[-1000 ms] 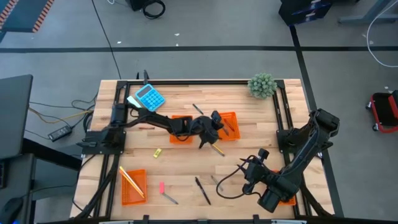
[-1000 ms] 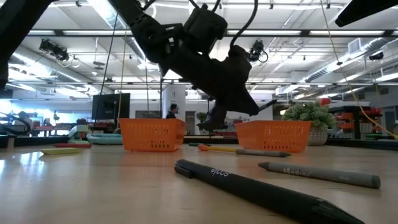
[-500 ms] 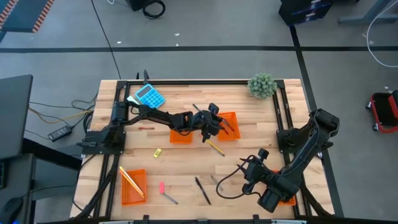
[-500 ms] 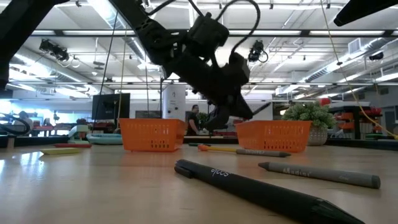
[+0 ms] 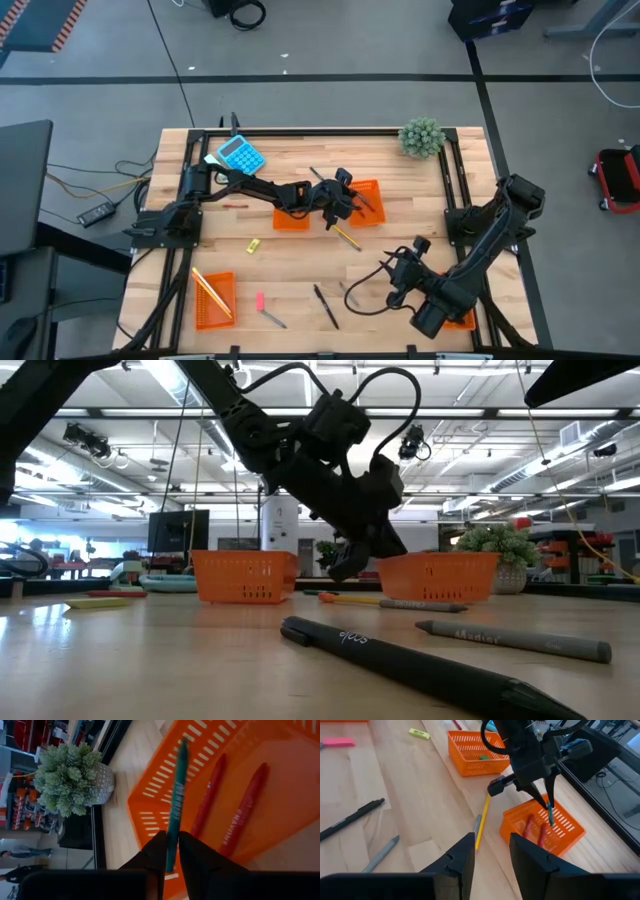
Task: Sort crayons/erasers/pens/pencils in bins
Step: Put the bottom green crayon into the top right orange bin, then put the middle gray crayon into the top right orange bin
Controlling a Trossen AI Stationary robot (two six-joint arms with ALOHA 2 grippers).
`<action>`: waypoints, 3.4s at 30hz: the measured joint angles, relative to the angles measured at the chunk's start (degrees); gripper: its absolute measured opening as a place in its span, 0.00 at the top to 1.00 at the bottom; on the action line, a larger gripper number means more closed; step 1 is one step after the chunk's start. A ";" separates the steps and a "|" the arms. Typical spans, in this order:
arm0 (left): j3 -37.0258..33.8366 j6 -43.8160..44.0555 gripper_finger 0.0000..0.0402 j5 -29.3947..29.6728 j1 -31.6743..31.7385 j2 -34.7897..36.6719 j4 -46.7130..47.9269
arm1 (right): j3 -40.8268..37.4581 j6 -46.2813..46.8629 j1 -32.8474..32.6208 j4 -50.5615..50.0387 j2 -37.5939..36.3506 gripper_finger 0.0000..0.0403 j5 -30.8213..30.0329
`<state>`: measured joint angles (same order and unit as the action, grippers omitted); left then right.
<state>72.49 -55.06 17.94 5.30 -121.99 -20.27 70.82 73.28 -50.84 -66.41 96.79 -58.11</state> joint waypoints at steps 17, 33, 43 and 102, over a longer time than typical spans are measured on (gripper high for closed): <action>0.00 -2.49 0.90 5.38 -1.47 0.00 0.46 | -0.04 -0.44 0.52 0.02 0.00 0.68 -0.02; 0.00 -0.65 0.97 24.85 -10.43 10.10 9.06 | -0.04 -4.01 0.60 0.09 0.02 0.68 -0.68; -0.51 29.12 0.98 -6.19 -7.72 24.99 30.91 | -0.64 -4.08 2.07 2.05 0.04 0.68 -9.39; -34.23 46.87 0.89 -10.54 -2.99 74.02 2.65 | 8.90 -63.51 46.52 42.88 11.09 0.68 35.71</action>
<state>38.26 -8.19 7.41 2.31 -47.97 -17.62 79.73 9.77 -4.32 -23.53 107.88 -22.39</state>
